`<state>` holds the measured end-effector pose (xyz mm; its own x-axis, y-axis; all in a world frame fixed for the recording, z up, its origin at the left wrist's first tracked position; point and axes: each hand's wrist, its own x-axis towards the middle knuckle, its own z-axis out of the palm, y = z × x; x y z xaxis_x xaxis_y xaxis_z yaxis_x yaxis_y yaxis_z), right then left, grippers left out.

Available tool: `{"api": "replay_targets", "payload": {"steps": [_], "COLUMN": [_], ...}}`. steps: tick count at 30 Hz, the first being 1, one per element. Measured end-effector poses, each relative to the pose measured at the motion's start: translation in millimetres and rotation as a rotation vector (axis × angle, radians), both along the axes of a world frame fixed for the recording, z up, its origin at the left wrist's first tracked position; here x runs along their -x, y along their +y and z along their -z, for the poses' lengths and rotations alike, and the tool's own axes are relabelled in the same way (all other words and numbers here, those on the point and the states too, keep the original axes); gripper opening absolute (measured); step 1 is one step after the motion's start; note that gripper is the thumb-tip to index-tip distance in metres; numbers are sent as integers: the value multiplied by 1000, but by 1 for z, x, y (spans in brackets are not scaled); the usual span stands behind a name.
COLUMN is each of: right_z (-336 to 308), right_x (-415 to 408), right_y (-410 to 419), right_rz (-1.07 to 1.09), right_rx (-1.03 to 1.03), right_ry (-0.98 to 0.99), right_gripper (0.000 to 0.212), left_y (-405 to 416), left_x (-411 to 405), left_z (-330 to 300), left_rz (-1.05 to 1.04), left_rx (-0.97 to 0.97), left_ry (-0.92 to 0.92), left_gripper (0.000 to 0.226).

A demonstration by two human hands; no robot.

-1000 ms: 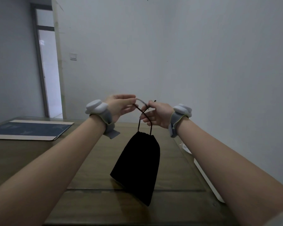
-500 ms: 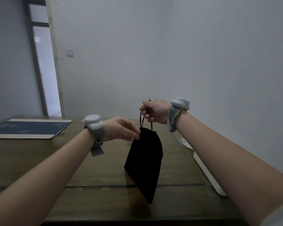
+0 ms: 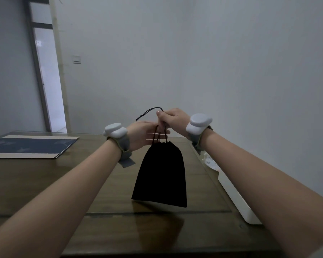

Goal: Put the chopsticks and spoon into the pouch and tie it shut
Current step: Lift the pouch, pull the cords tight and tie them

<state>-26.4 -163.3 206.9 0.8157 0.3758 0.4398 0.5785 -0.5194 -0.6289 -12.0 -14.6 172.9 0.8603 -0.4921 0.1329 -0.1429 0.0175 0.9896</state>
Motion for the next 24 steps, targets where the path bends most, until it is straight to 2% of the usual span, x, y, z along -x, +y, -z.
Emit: {"api": "replay_targets", "payload": {"steps": [2, 5, 8, 10, 14, 17, 21, 24], "right_z": [2, 4, 5, 4, 5, 12, 17, 19], "right_x": [1, 0, -1, -1, -2, -1, 2, 2], "right_y": [-2, -5, -6, -6, -3, -1, 0, 0], "right_rz": [-49, -45, -50, -55, -12, 28, 158, 328], "right_rx": [-131, -235, -337, -435, -662, -733, -651, -550], "right_ry": [60, 104, 176, 231, 349, 457, 524, 507], "right_gripper": [51, 51, 50, 50, 45, 45, 45, 45], "left_y": [0, 6, 15, 21, 23, 17, 6, -2], "left_x": [-1, -3, -5, -7, -8, -8, -3, 1], "left_z": [2, 2, -2, -6, -14, -18, -21, -23], "left_rz": [-11, -148, -288, -340, -259, -126, 4, -21], "left_rx": [20, 15, -115, -190, 96, 279, 486, 561], "left_ry": [-22, -69, -125, -154, -49, 61, 134, 170], "left_gripper": [22, 12, 7, 14, 23, 35, 54, 51]}}
